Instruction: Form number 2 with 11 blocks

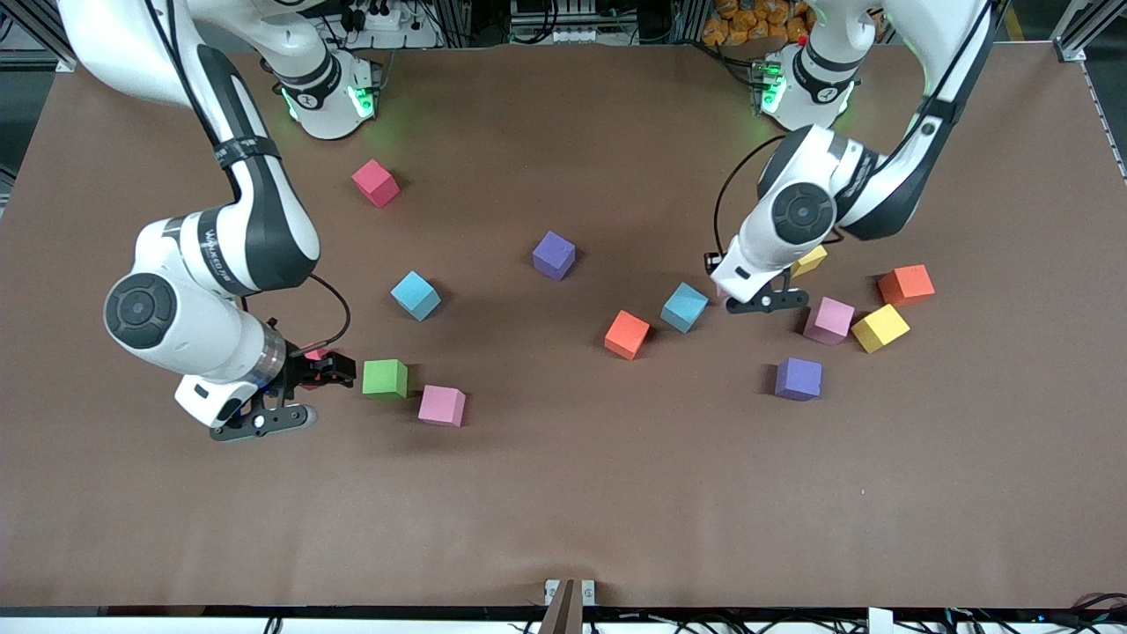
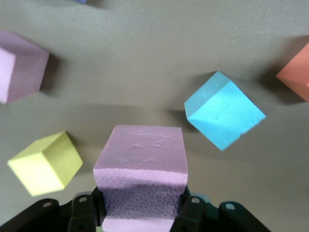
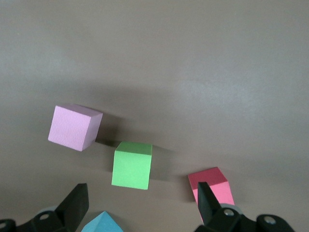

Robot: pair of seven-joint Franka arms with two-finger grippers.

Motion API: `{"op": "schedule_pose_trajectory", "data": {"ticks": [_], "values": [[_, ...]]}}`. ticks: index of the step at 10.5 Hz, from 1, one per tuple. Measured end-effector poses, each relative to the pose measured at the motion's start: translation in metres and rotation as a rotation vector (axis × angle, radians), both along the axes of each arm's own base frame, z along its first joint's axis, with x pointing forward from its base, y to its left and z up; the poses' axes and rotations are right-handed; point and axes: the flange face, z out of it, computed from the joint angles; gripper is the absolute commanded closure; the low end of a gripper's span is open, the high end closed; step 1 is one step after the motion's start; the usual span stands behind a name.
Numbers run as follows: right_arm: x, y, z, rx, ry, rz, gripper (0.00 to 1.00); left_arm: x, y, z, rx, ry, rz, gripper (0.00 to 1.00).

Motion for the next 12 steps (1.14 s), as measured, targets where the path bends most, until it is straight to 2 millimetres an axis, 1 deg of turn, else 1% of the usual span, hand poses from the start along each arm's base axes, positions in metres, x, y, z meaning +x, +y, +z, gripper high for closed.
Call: {"op": "schedule_pose_trajectory", "data": {"ticks": [1, 3, 4, 6, 9, 10, 12], "values": [[-0.001, 0.0, -0.001, -0.001, 0.005, 0.001, 0.0, -0.001, 0.001, 0.007, -0.009, 0.001, 0.018, 0.73], [-0.001, 0.0, -0.001, -0.003, 0.012, 0.001, 0.0, -0.005, 0.0, 0.009, 0.0, 0.032, 0.011, 0.74], [-0.001, 0.0, -0.001, -0.003, 0.013, 0.0, 0.0, -0.012, -0.009, 0.011, 0.004, 0.049, -0.014, 0.74], [-0.001, -0.001, -0.001, -0.003, 0.012, 0.0, 0.0, -0.029, -0.035, 0.019, 0.003, 0.062, -0.071, 0.74], [-0.001, -0.001, -0.002, -0.003, 0.011, -0.001, 0.0, -0.05, -0.064, 0.029, -0.011, 0.068, -0.124, 0.74], [0.0, -0.001, -0.004, -0.003, 0.011, -0.001, 0.0, -0.055, -0.069, 0.03, -0.012, 0.07, -0.135, 0.74], [0.002, 0.0, -0.015, -0.004, 0.012, -0.001, 0.0, -0.06, -0.073, 0.03, -0.009, 0.072, -0.147, 0.75]]}}
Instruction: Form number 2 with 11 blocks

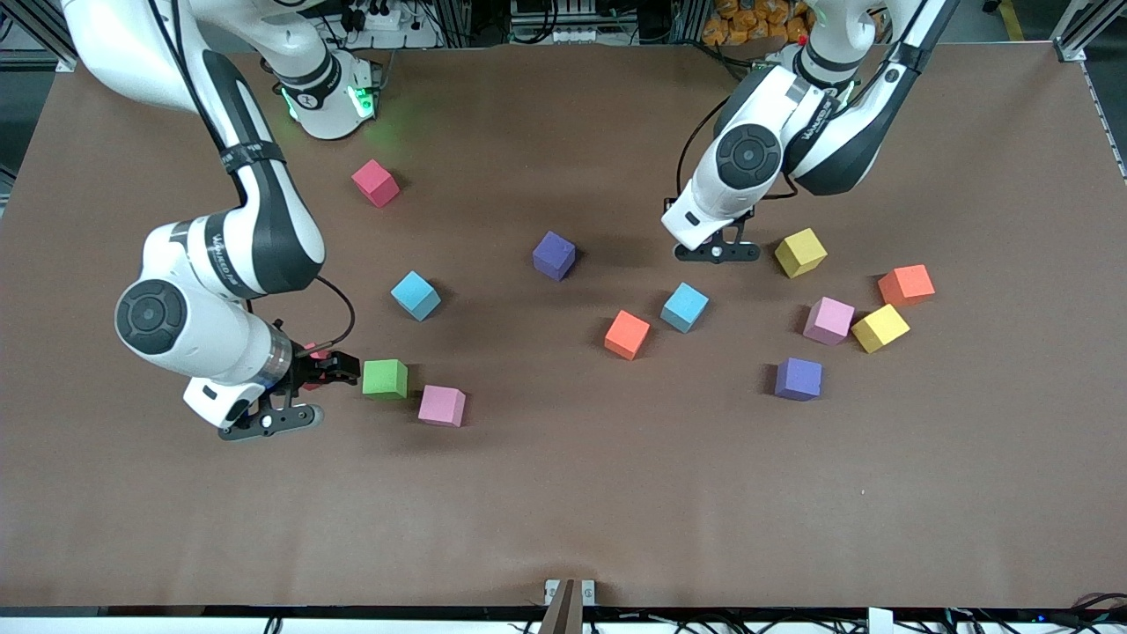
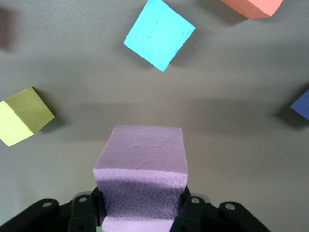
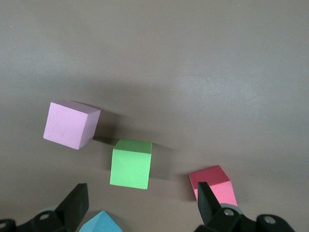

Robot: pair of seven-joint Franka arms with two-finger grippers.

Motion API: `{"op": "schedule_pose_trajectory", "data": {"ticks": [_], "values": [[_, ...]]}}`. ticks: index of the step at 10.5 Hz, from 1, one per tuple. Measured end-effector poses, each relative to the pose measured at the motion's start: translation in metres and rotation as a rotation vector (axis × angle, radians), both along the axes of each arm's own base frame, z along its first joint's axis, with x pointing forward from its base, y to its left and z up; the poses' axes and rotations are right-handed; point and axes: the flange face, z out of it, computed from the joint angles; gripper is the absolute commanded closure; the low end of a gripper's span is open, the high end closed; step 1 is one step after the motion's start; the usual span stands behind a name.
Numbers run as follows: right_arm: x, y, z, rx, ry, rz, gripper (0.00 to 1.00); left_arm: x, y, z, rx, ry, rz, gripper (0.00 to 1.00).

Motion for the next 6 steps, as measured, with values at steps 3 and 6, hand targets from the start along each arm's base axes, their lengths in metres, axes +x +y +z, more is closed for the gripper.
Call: {"op": "schedule_pose_trajectory", "data": {"ticks": [3, 6], "values": [[0.004, 0.002, -0.014, 0.002, -0.014, 0.0, 0.0, -0.009, -0.006, 0.009, -0.009, -0.006, -0.001, 0.75], [0.006, 0.012, -0.028, 0.003, -0.023, 0.012, 0.0, -0.012, -0.009, 0.014, -0.011, -0.018, -0.008, 0.75]]}}
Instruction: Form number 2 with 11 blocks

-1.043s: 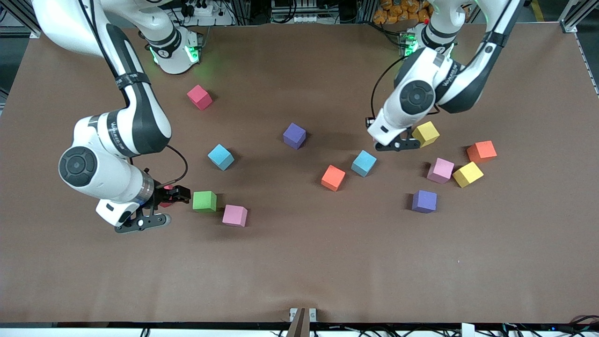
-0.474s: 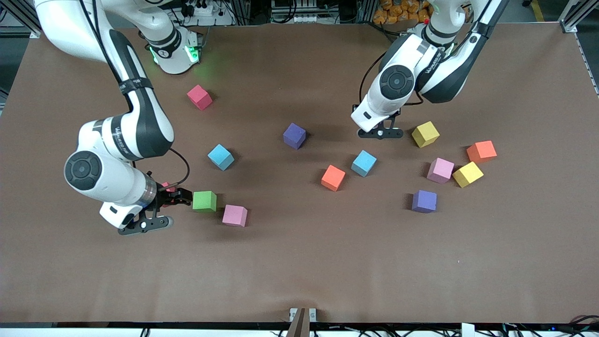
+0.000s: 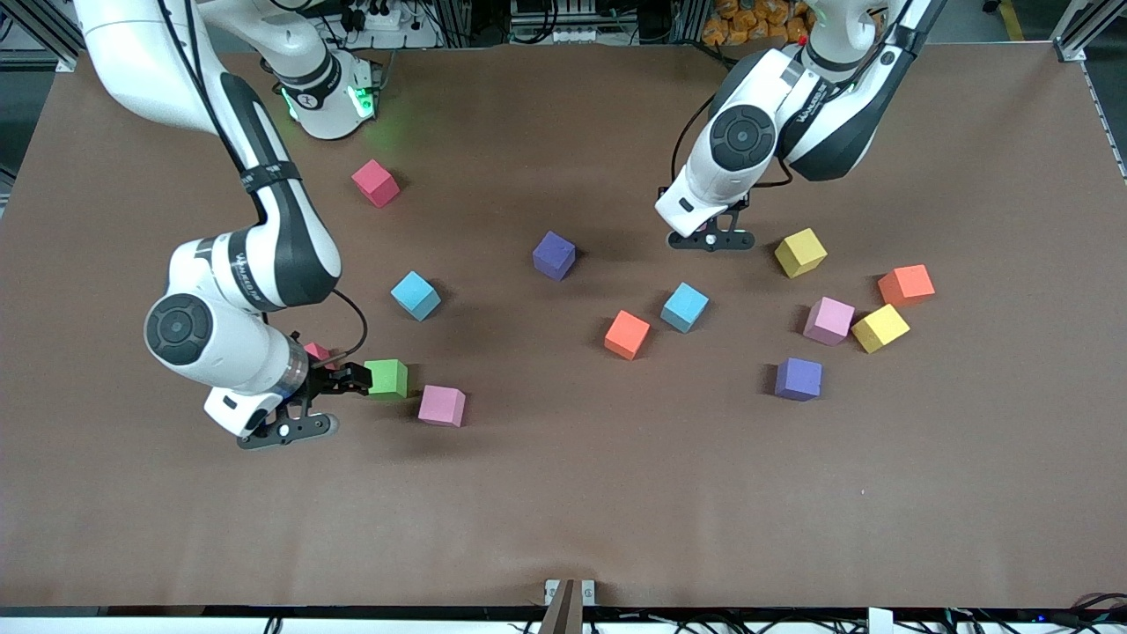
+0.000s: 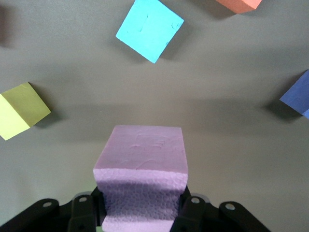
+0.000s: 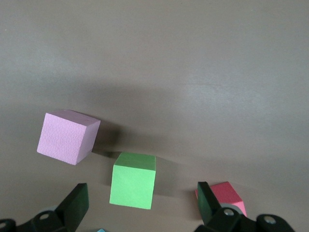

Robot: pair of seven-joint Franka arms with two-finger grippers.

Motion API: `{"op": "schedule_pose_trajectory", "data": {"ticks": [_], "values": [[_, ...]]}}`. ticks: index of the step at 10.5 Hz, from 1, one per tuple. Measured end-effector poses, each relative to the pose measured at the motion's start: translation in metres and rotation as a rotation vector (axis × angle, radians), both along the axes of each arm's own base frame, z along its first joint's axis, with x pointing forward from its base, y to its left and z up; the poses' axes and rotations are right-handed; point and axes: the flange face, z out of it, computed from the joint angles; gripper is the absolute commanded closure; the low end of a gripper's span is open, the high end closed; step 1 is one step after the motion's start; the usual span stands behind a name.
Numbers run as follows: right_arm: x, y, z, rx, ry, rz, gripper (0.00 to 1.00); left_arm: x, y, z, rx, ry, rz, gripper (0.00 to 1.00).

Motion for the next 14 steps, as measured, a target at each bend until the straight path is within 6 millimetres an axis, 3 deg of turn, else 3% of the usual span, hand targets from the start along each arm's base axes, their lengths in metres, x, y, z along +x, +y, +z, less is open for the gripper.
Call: {"op": "schedule_pose_trajectory", "data": {"ticks": [8, 12, 14], "values": [[0.002, 0.01, -0.014, 0.002, -0.017, 0.011, 0.0, -0.033, -0.041, 0.005, -0.061, 0.013, -0.056, 0.75], [0.003, 0.009, -0.014, 0.002, -0.02, 0.01, 0.0, -0.04, -0.058, -0.009, -0.1, 0.009, -0.082, 0.76], [0.003, 0.01, -0.014, 0.003, -0.023, 0.01, 0.0, -0.054, -0.076, -0.019, -0.118, 0.013, -0.105, 0.76]]}}
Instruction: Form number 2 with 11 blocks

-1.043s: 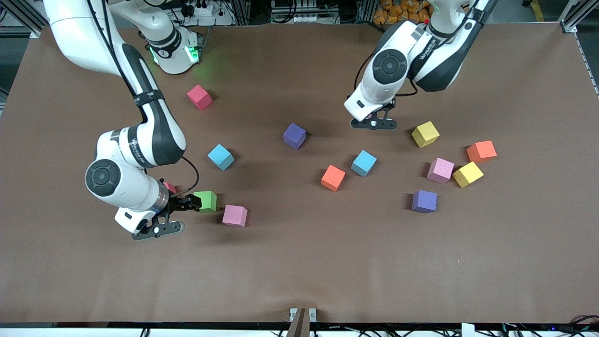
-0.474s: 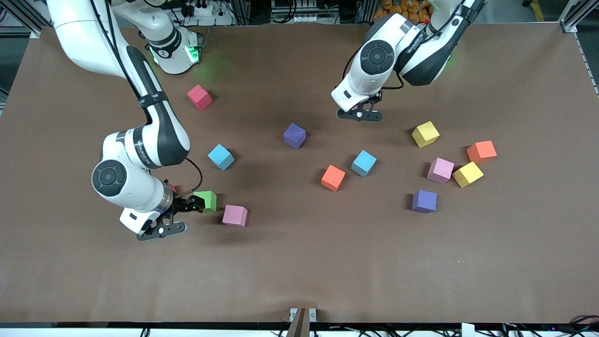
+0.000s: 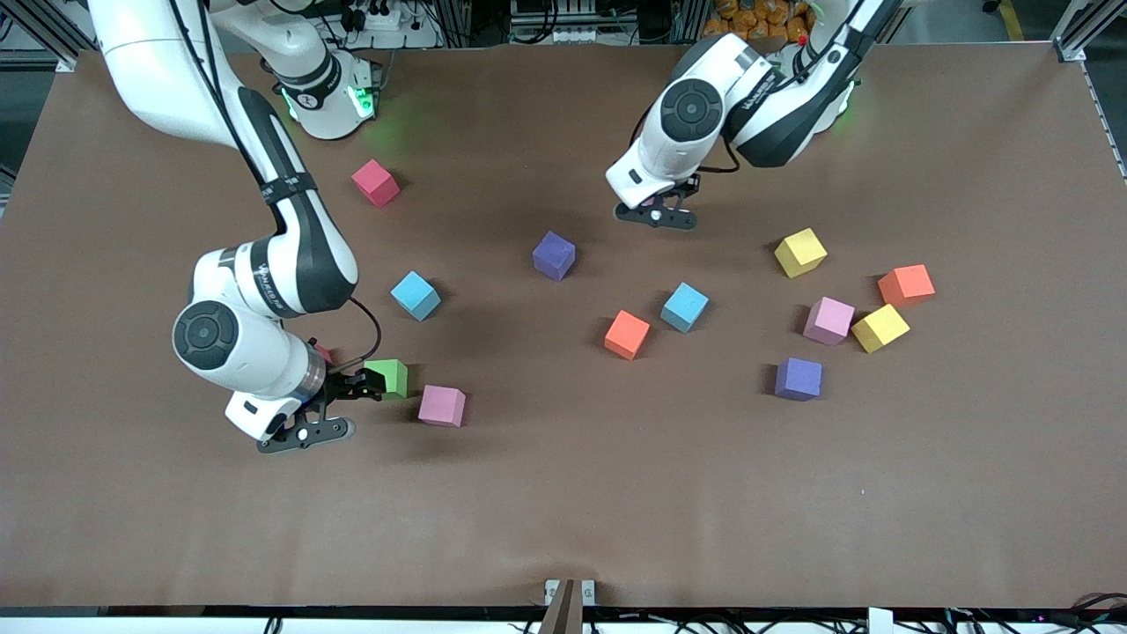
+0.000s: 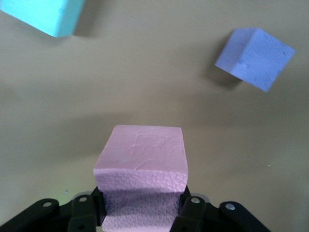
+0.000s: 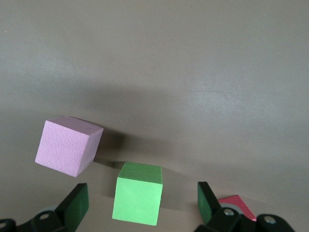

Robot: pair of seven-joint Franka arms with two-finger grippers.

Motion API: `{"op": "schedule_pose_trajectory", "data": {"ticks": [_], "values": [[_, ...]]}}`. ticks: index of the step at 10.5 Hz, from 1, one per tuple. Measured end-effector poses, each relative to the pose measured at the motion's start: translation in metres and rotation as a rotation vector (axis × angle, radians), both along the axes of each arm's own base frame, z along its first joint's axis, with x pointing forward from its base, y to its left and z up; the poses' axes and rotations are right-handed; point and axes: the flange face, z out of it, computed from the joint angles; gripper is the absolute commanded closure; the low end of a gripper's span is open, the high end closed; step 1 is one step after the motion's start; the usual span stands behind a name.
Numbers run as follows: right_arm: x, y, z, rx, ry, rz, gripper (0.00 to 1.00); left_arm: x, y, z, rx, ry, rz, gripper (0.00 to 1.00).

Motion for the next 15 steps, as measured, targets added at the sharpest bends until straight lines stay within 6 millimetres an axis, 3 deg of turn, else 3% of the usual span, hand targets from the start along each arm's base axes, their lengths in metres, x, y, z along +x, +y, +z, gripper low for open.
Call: {"op": "schedule_pose_trajectory", "data": {"ticks": [4, 8, 12, 15], "values": [[0.001, 0.0, -0.001, 0.001, -0.005, 0.0, 0.0, -0.055, -0.052, -0.038, 0.025, 0.03, 0.034, 0.77], [0.002, 0.001, -0.014, 0.0, -0.005, -0.001, 0.0, -0.089, -0.087, -0.083, 0.036, 0.033, 0.109, 0.77], [0.002, 0.002, -0.014, 0.0, -0.004, 0.004, 0.0, -0.096, -0.12, -0.114, 0.065, 0.06, 0.189, 0.77], [0.002, -0.001, -0.016, -0.005, 0.002, 0.063, 0.0, -0.101, -0.131, -0.133, 0.09, 0.065, 0.193, 0.77]]}}
